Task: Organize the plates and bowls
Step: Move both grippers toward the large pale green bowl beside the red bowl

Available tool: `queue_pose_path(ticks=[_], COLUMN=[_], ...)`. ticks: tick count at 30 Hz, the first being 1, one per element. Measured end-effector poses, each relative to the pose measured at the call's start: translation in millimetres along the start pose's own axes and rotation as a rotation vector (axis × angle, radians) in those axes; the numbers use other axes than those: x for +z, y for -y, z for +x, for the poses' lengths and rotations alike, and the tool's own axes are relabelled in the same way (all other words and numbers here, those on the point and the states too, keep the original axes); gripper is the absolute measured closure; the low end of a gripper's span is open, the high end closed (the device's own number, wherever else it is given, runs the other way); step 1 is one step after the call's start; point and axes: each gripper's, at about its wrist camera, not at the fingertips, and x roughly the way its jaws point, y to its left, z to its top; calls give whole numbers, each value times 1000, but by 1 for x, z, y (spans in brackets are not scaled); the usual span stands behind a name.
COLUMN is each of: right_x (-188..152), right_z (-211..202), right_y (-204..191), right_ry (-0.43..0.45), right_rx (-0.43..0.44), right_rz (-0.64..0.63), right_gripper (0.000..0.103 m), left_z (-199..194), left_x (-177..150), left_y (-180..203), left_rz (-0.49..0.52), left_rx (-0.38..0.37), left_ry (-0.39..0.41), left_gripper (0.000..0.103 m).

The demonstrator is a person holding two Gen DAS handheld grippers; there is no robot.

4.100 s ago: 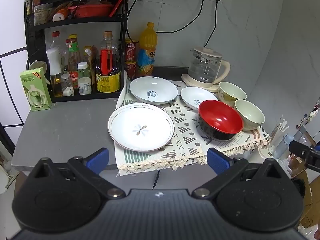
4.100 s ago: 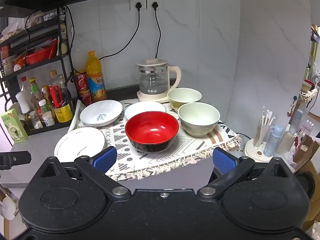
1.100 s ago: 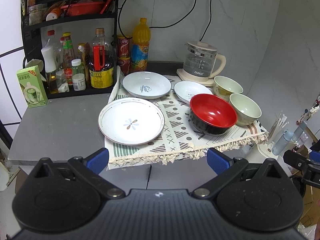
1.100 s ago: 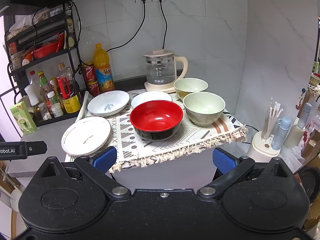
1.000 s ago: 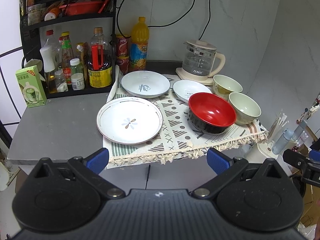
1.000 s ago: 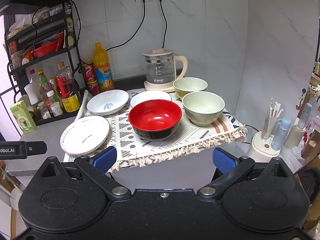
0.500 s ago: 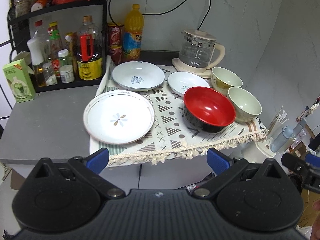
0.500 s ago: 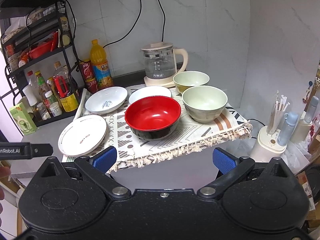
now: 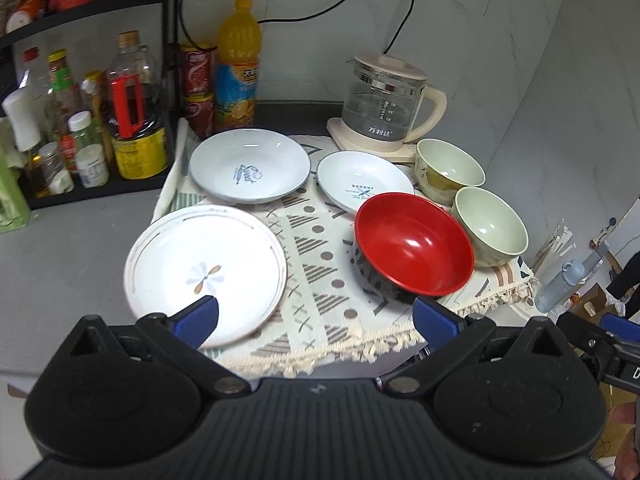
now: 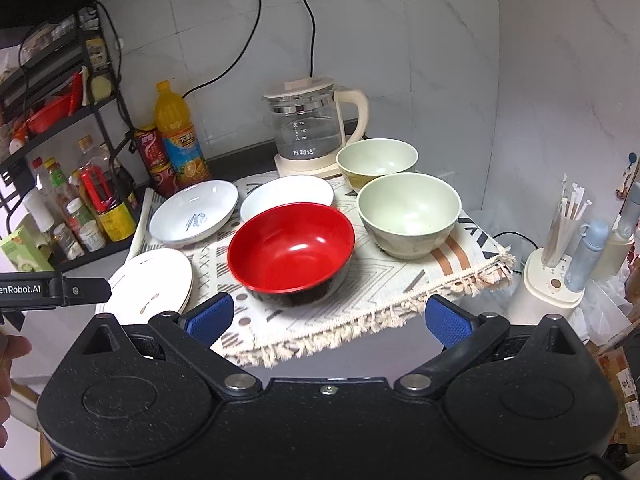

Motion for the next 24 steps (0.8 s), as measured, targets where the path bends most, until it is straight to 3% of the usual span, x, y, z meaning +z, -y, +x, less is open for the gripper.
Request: queue_pose_path(ticks=[12, 20, 24], right_x=[25, 37, 43], right_z=[51, 78, 89], right_y=[2, -5, 0], right_ry=[-30, -26, -41], right_rx=[-18, -67, -83], right_rz=[64, 71, 102], right_gripper=[1, 7, 12], left_z=[60, 94, 108], left_x=[46, 72, 83], left_y=[4, 7, 10], left_rz=[24, 77, 93], left_rx=[-62, -42, -69], left_ry=[-46, -87, -124], left_gripper=[3, 5, 6])
